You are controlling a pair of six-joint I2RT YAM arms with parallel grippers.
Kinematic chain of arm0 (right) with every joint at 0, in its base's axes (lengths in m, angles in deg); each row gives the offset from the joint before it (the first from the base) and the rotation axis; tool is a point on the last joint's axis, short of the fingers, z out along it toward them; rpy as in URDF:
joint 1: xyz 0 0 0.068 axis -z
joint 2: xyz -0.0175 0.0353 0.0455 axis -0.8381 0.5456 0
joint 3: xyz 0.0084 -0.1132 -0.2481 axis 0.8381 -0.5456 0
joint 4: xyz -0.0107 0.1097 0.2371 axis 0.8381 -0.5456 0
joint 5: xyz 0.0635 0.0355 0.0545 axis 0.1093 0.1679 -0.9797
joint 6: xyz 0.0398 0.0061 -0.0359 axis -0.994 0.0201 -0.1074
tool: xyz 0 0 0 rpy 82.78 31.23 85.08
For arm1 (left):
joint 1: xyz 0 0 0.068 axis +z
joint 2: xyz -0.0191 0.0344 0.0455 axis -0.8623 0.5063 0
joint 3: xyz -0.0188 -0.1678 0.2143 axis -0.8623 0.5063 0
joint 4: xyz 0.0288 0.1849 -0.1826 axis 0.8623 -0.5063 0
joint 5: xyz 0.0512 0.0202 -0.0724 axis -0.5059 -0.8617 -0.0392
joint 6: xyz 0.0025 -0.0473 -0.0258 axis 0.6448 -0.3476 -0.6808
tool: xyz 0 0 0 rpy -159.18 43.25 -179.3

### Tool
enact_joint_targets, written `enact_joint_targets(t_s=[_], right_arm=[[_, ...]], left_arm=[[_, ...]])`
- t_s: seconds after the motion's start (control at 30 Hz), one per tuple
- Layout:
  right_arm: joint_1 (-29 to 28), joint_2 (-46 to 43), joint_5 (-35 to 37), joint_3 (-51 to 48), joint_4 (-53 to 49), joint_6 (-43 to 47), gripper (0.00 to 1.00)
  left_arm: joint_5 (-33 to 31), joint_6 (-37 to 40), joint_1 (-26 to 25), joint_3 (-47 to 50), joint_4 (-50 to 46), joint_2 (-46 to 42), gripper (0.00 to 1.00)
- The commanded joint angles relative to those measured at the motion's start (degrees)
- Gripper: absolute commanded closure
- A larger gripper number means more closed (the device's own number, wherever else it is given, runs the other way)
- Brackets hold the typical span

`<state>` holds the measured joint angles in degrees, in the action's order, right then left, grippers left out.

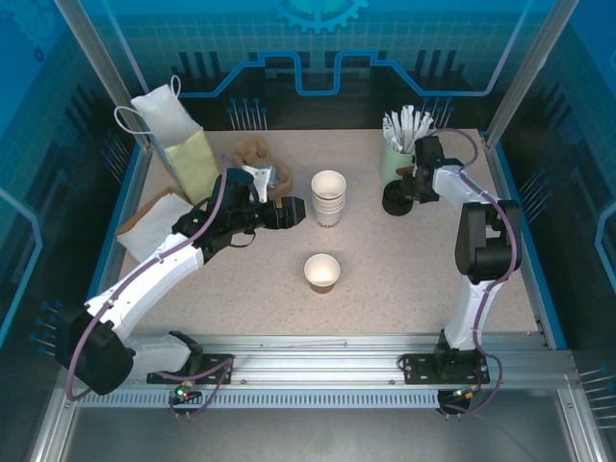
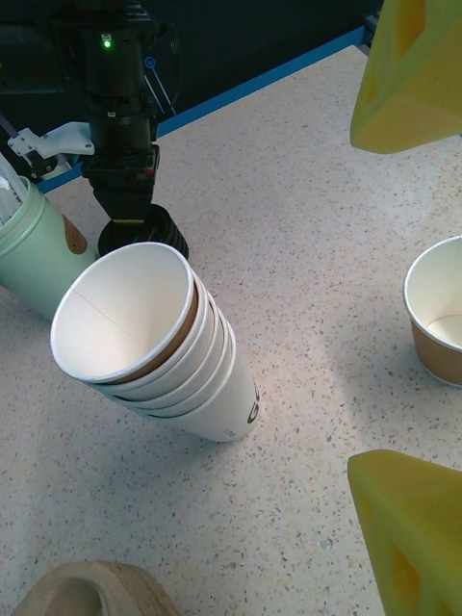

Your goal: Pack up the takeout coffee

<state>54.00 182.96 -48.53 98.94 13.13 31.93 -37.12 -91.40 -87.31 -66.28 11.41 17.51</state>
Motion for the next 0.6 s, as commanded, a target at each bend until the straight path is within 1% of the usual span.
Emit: enact_joint_targets(t_s=[0.0, 0.23, 0.57], right_arm=[[0.6, 0.5, 0.9, 1.9, -1.4, 1.1, 0.76], [0.4, 0.6, 1.6, 2.3, -2.1, 1.9, 0.79], [0.3, 0.9, 2.2, 3.1, -2.7, 2.5, 0.78]], left_arm=[[0.0, 0.1, -0.5, -1.5, -0.6, 0.4, 0.18], [0.0, 0.1, -0.6, -1.5, -0.6, 0.4, 0.18], [0.0, 0.2, -0.5, -1.2, -0.5, 0.4, 0.18]])
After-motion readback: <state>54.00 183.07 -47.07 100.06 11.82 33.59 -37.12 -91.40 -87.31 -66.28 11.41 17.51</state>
